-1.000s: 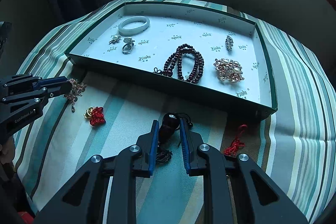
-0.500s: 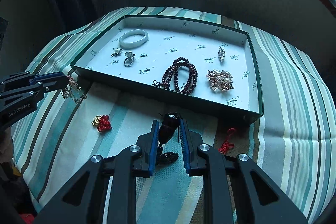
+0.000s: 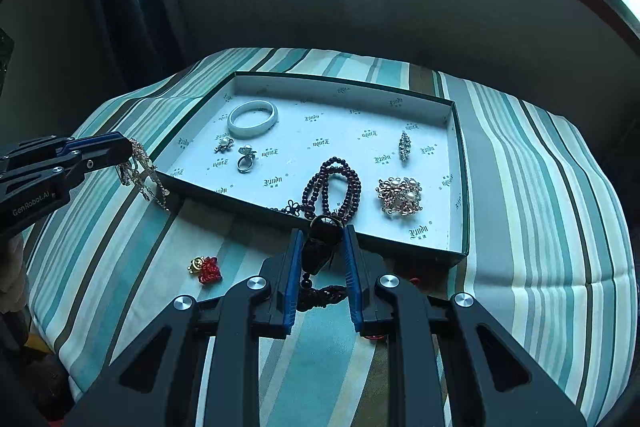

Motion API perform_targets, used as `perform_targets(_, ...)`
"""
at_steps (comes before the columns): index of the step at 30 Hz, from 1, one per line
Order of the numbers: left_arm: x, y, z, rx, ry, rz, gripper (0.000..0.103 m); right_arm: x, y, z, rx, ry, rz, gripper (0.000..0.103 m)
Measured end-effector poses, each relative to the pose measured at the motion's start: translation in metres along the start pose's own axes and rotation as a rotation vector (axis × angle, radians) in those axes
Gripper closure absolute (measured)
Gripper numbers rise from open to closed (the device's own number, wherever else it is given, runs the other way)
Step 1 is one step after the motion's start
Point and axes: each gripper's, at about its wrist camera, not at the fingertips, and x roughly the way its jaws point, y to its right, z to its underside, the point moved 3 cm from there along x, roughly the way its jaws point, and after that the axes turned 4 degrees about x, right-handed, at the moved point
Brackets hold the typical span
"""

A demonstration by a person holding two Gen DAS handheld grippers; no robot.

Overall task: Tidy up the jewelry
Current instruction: 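Carry both pieces into the white box and open both tools to release them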

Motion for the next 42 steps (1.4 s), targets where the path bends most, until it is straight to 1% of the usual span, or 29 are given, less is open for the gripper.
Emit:
perform_targets(11,0.012,0.01,-0.04,0.018,0.055,0.025,0.091,-0.006,0.005,-0.045,-0.008,0.086,0.009,0.082)
perform_targets(18,0.035,0.019,-0.076,0.016,0.09,0.046,0.091,0.007,0.016,-0.078,-0.006,0.117,0.02,0.082)
perform_targets(22,0.057,0.024,-0.093,0.012,0.092,0.056,0.091,0.021,0.024,-0.091,0.004,0.124,0.022,0.082)
perform_targets(27,0.093,0.032,-0.1,0.006,0.063,0.068,0.091,0.05,0.035,-0.1,0.019,0.102,0.027,0.082)
perform_targets(34,0.142,0.037,-0.095,0.013,-0.006,0.053,0.091,0.098,0.049,-0.095,0.031,0.025,0.044,0.082)
perform_targets(42,0.173,0.038,-0.084,0.026,-0.096,0.024,0.091,0.137,0.053,-0.081,0.026,-0.065,0.044,0.082)
